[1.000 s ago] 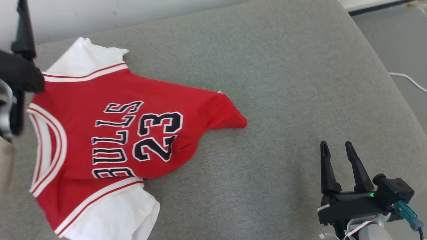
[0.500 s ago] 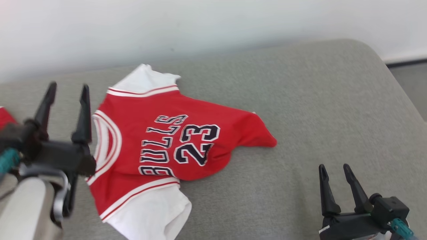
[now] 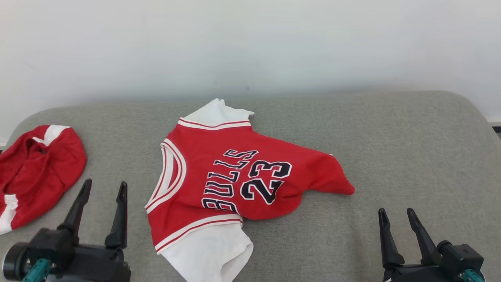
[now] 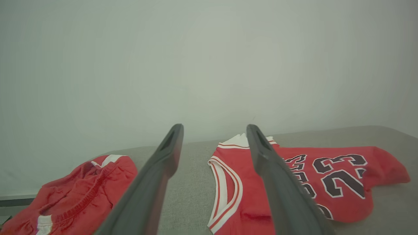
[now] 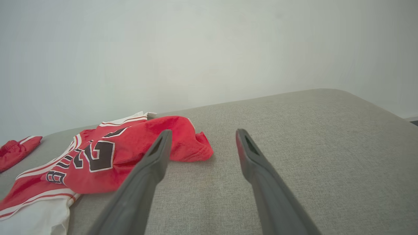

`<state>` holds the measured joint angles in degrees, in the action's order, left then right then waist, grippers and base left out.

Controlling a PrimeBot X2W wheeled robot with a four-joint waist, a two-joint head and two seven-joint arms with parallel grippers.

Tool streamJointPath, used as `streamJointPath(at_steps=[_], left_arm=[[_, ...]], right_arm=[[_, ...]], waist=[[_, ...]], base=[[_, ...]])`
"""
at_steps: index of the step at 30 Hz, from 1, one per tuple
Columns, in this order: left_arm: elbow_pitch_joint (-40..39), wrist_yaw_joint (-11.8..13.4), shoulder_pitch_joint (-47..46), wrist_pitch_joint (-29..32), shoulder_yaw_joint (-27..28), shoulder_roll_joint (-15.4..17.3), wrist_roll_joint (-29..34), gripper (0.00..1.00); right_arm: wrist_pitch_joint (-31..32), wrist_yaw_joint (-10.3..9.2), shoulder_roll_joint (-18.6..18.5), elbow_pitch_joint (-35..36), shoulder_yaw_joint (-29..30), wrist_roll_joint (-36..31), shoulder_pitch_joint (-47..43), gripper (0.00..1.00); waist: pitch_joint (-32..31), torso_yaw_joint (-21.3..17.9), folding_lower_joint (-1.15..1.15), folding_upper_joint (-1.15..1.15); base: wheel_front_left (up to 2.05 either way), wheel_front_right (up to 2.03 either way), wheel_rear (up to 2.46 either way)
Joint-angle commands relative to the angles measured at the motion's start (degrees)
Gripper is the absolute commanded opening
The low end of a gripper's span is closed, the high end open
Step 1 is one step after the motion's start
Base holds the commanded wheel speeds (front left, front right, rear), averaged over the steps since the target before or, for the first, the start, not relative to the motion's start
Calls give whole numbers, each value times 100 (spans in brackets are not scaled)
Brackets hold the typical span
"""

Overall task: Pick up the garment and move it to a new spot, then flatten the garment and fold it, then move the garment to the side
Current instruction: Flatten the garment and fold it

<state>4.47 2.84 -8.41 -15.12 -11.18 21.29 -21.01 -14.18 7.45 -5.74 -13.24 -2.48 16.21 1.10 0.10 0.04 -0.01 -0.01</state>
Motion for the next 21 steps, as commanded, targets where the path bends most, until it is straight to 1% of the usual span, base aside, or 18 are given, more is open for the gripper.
streamJointPath(at_steps=[1, 9, 15, 17, 21], left_arm=[[-102, 26, 191, -4, 26, -44, 54, 100], [-521, 127, 860, -4, 264, -430, 193, 100], [-532, 25, 1092, -4, 386, -649, 409, 100], [-529, 13, 1106, -4, 411, -679, 434, 100], [-523, -87, 1057, -4, 477, -775, 542, 100]], right_arm=[[13, 6, -27, 31, 25, -10, -59, 100], [99, 6, -43, 96, 58, 1, -138, 100], [146, 7, -50, 122, 103, 1, -216, 100], [154, 6, -38, 134, 112, -18, -220, 100], [191, 6, -54, 135, 146, -50, -214, 100]], waist=[[-99, 161, 1, 1], [-109, 324, 1, 1], [-120, 421, 1, 1], [-121, 431, 1, 1], [-110, 476, 1, 1]], base=[[0, 0, 0], [0, 0, 0], [0, 0, 0], [0, 0, 0], [0, 0, 0]])
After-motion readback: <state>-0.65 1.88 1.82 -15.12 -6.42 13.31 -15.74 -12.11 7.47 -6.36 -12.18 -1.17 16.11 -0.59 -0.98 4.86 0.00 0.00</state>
